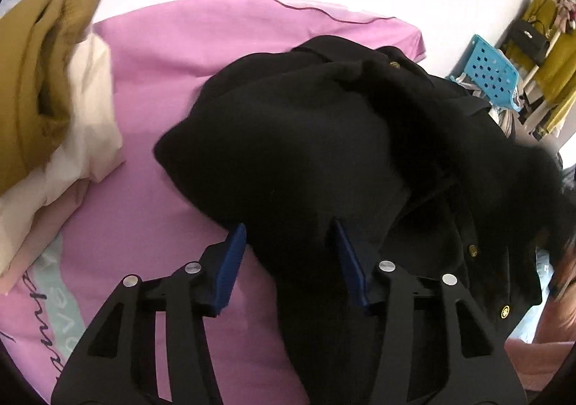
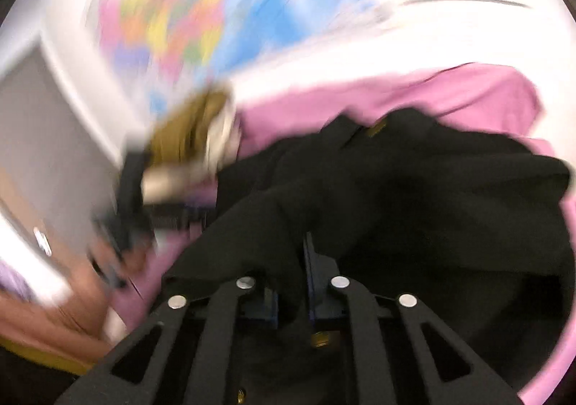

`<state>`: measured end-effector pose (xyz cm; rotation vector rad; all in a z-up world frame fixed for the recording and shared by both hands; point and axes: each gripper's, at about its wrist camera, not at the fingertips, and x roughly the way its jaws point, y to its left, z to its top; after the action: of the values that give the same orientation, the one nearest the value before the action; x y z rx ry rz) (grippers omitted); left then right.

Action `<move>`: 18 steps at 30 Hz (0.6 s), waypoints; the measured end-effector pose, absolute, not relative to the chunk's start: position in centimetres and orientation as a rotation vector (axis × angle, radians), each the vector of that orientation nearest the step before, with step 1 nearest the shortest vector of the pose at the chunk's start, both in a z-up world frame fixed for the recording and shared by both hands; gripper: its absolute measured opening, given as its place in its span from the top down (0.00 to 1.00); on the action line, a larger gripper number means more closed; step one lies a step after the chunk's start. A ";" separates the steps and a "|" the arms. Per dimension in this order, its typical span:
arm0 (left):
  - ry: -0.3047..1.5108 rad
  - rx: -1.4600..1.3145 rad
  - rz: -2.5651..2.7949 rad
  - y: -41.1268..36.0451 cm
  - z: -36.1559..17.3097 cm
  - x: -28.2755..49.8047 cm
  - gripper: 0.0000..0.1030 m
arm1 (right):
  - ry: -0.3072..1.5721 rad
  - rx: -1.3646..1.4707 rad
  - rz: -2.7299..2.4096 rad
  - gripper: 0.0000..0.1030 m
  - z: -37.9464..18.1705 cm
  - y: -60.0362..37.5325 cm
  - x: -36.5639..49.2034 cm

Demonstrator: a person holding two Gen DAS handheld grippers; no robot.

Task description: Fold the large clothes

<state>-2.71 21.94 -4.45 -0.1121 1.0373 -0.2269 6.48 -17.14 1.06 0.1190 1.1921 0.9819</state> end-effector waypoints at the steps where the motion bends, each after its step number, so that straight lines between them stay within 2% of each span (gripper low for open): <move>1: 1.040 -0.126 -0.230 22.4 -4.5 -2.9 0.52 | 1.178 0.179 0.937 0.94 1.5 -18.8 8.0; 3: 1.048 -0.139 -0.215 23.3 -4.8 -2.9 0.50 | 1.179 0.246 0.850 0.91 1.6 -22.2 11.0; 5: 1.062 -0.156 -0.199 24.1 -5.3 -2.9 0.48 | 1.231 0.262 0.762 0.78 -0.1 -24.2 13.0; 6: 1.066 -0.163 -0.186 24.4 -5.5 -2.9 0.47 | 1.281 0.279 0.681 0.59 -1.6 -25.4 14.1; 7: 1.071 -0.166 -0.175 24.6 -5.6 -2.8 0.47 | 1.328 0.303 0.615 0.46 -3.1 -26.5 15.0; 11: 1.069 -0.190 -0.166 25.1 -5.6 -3.3 0.46 | 1.378 0.401 0.565 0.48 -5.6 -27.8 15.2; 15: 1.037 -0.155 -0.170 24.4 -4.8 -4.0 0.40 | 1.264 0.336 0.653 0.28 -3.2 -27.6 13.1; 18: 1.016 -0.130 -0.167 23.6 -4.1 -4.1 0.39 | 1.224 0.121 0.723 0.25 -1.8 -25.3 10.5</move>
<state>-4.11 23.65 -4.12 -0.1298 1.0164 -0.1674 10.48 -25.27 -1.84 0.1205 1.2236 0.7232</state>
